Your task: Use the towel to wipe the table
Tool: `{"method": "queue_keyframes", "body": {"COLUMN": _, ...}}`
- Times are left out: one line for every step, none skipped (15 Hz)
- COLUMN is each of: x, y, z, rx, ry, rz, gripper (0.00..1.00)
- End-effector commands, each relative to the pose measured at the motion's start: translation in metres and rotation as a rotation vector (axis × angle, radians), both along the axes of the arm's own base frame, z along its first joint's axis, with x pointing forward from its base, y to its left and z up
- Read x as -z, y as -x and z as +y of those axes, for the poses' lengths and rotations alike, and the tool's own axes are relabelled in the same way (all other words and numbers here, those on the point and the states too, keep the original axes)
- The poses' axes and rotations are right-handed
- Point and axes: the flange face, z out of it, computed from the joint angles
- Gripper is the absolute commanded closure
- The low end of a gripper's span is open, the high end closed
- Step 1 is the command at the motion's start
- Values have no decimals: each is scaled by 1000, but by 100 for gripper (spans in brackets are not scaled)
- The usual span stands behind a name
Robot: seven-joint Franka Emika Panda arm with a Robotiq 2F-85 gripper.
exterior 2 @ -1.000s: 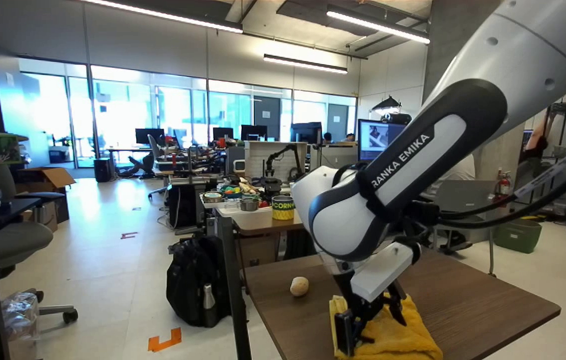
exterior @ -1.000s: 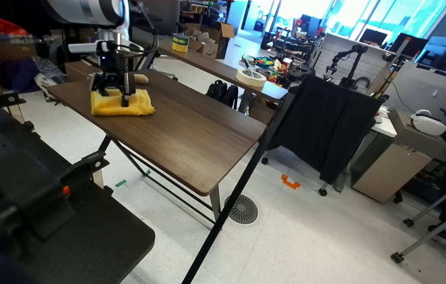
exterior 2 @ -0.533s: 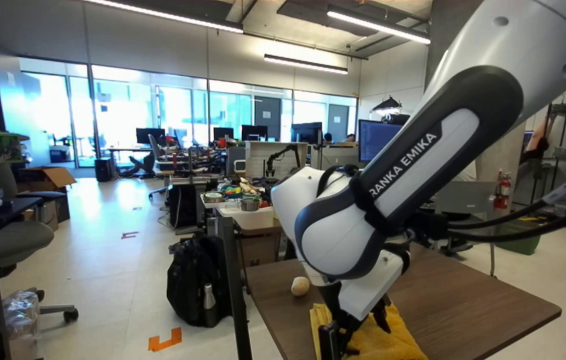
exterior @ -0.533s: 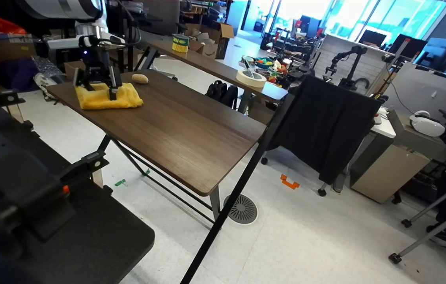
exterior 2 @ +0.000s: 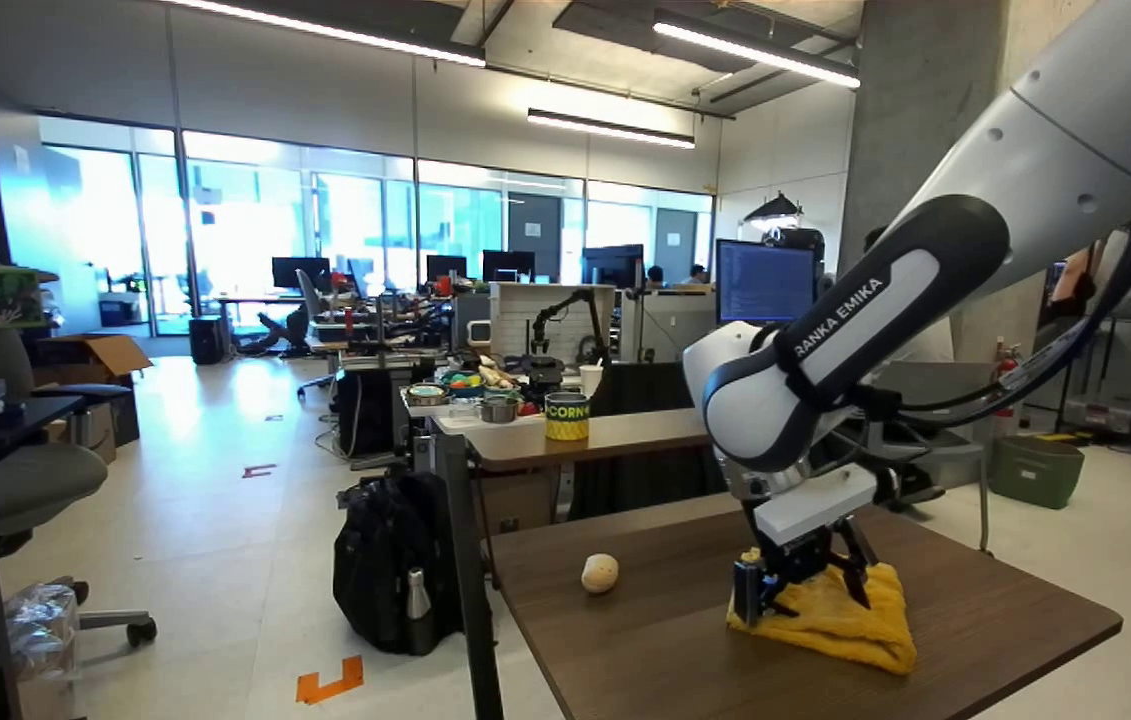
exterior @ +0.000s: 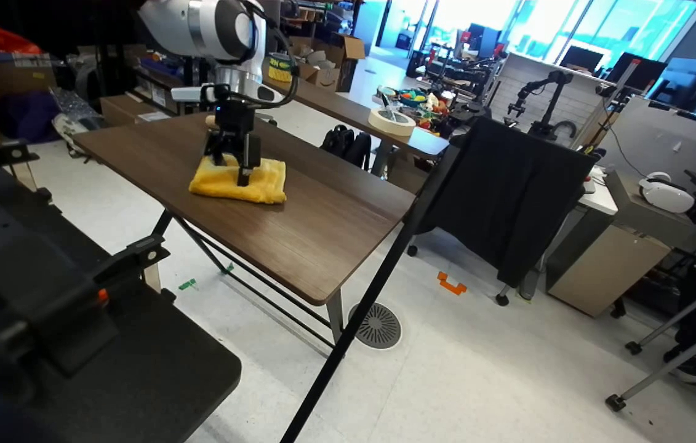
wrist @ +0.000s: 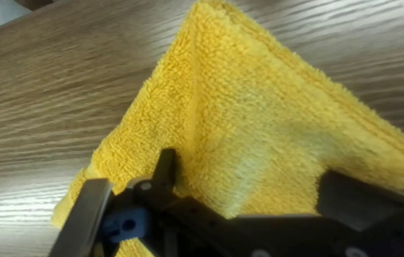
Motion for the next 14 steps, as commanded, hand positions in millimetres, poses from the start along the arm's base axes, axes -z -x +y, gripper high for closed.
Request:
{"method": "queue_keyframes", "body": {"x": 54, "y": 2, "z": -62, "rx": 194, "ry": 34, "rz": -2, "gripper": 0}}
{"method": "queue_keyframes", "body": {"x": 56, "y": 1, "z": -72, "rx": 246, "ry": 33, "rz": 0, "gripper": 0}}
{"method": "queue_keyframes", "body": {"x": 60, "y": 1, "z": -80, "rx": 301, "ry": 31, "rz": 2, "gripper": 0}}
{"method": "queue_keyframes", "body": {"x": 57, "y": -1, "z": -76, "rx": 353, "ry": 10, "rz": 11, "gripper": 0}}
{"method": "queue_keyframes", "body": {"x": 49, "y": -5, "z": -62, "rx": 347, "ry": -23, "rz": 14, "gripper": 0}}
{"method": "queue_keyframes", "body": {"x": 44, "y": -7, "z": -43, "rx": 316, "ry": -61, "rz": 11, "gripper": 0}}
{"method": "queue_keyframes", "body": {"x": 35, "y": -8, "z": -20, "rx": 252, "ry": -93, "rz": -3, "gripper": 0}}
{"method": "queue_keyframes", "body": {"x": 30, "y": -6, "z": -3, "rx": 206, "ry": -113, "rz": -17, "gripper": 0}}
{"method": "queue_keyframes", "body": {"x": 26, "y": -3, "z": 18, "rx": 154, "ry": -142, "rz": -28, "gripper": 0}}
{"method": "queue_keyframes", "body": {"x": 28, "y": 2, "z": 25, "rx": 102, "ry": -150, "rz": -32, "gripper": 0}}
{"method": "queue_keyframes", "body": {"x": 27, "y": 5, "z": 44, "rx": 54, "ry": -168, "rz": -45, "gripper": 0}}
{"method": "queue_keyframes", "body": {"x": 23, "y": 8, "z": 61, "rx": 5, "ry": -184, "rz": -69, "gripper": 0}}
{"method": "queue_keyframes", "body": {"x": 16, "y": 11, "z": 75, "rx": -40, "ry": -208, "rz": -87, "gripper": 0}}
{"method": "queue_keyframes", "body": {"x": 4, "y": 12, "z": 85, "rx": -81, "ry": -231, "rz": -118, "gripper": 0}}
